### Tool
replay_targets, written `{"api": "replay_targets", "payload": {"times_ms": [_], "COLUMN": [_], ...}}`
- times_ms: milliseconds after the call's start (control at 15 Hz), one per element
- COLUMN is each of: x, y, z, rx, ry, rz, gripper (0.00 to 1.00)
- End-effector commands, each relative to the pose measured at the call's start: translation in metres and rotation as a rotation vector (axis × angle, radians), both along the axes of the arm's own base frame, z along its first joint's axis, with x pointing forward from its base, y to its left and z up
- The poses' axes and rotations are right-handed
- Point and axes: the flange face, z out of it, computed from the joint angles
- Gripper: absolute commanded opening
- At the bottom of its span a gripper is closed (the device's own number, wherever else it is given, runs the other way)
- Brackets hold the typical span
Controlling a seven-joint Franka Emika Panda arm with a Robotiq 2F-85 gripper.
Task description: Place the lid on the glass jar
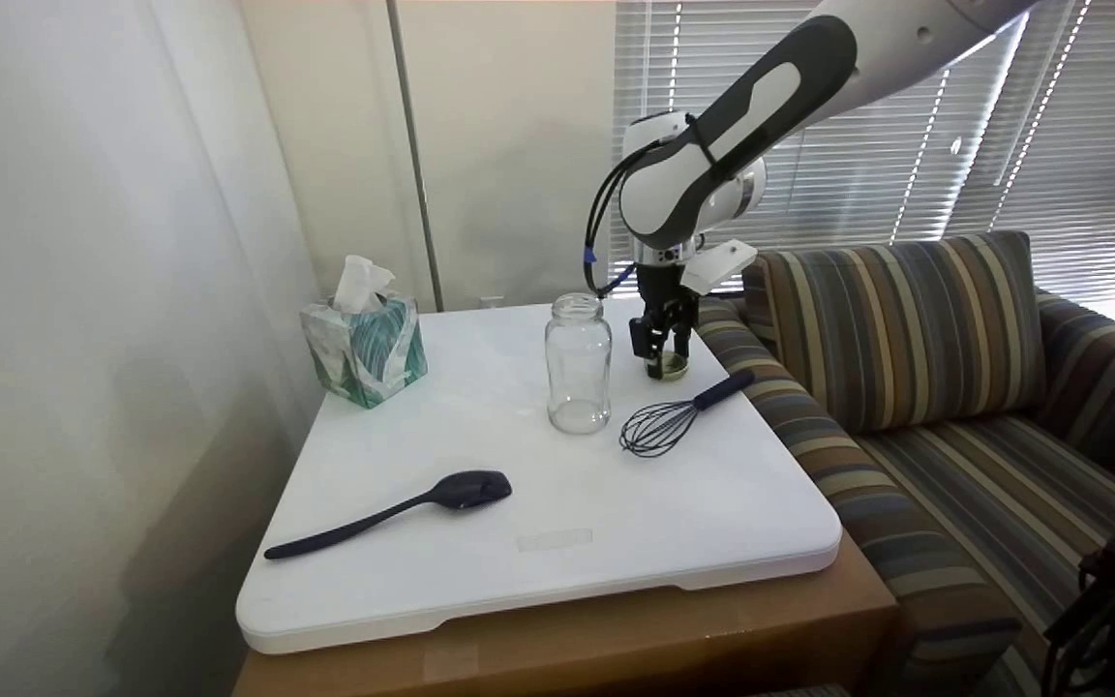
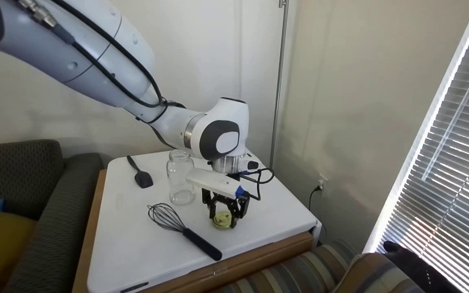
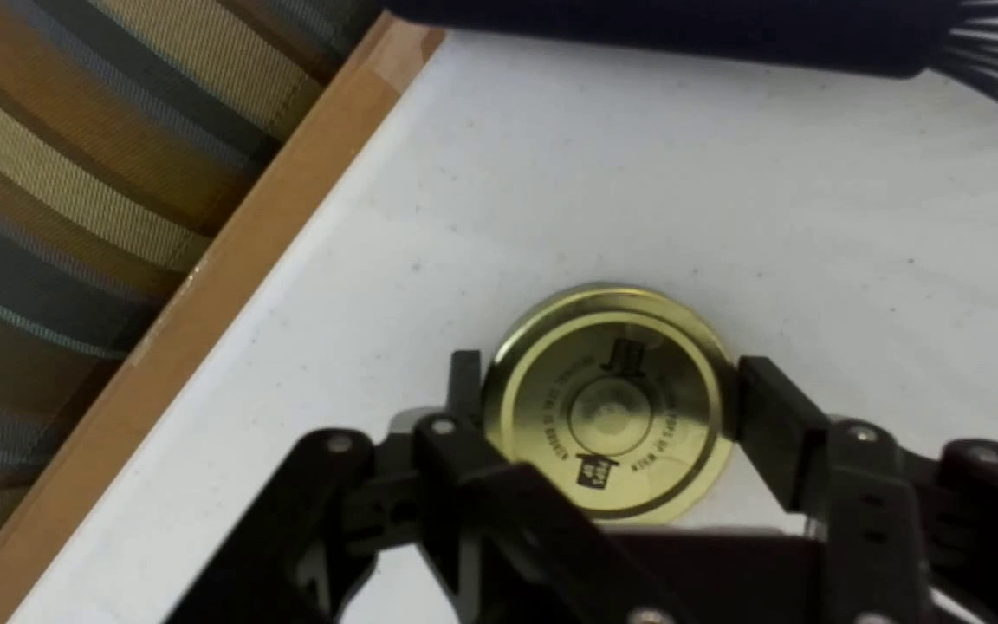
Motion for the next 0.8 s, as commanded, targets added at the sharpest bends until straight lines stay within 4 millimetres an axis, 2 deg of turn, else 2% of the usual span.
{"api": "replay_targets", "payload": {"times_ms": [0, 400, 733], "x": [0.007, 0.028, 0.033], "y": [0.007, 0.024, 0.053], "z": [0.040, 0.116, 0.179], "rx": [-0.079, -0.176, -0.199], "ry": [-0.021, -0.111, -0.169], "rz": [0.051, 0.132, 0.216], "gripper": [0.47, 0.47, 0.47]}}
